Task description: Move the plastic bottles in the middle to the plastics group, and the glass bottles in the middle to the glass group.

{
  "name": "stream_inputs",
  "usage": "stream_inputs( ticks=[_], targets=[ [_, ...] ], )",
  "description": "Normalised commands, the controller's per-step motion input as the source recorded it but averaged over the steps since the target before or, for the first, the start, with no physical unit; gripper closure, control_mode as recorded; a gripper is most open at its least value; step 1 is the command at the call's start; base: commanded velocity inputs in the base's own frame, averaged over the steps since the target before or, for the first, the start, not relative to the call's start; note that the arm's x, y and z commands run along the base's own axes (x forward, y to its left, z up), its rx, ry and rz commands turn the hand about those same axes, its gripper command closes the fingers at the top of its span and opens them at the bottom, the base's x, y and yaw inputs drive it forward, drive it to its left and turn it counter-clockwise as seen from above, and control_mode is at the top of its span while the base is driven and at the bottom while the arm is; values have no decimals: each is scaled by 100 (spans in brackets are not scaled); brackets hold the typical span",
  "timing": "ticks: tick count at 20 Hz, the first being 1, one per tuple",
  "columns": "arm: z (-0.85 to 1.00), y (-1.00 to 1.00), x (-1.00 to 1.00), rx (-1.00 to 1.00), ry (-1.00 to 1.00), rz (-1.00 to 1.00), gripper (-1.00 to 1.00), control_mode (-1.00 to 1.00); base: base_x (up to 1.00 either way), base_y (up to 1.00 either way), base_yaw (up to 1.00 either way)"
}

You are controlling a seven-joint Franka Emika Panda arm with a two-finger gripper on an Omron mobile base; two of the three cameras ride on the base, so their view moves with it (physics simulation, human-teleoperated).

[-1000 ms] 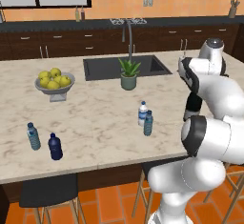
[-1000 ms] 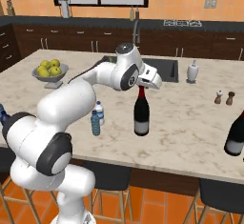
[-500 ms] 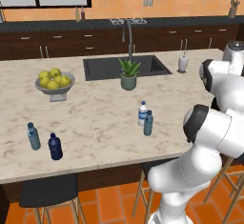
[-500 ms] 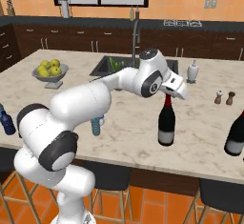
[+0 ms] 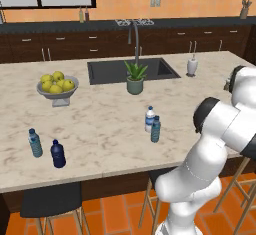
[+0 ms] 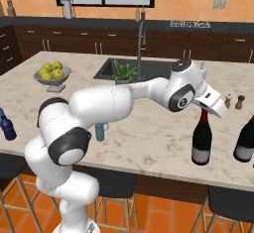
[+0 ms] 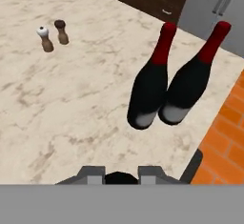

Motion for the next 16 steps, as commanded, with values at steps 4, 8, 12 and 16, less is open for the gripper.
stream_inputs(
  ticks=[4,8,12,16],
  targets=[
    [0,-99,-6,0,0,-12,100,-100,0,0,0],
    [-4,-62,0,0,-3,0,100,-100,0,0,0],
    [-13,-44,0,0,-7,0,100,-100,0,0,0],
    [0,-49,0,0,-1,0,100,-100,0,0,0]
  ],
)
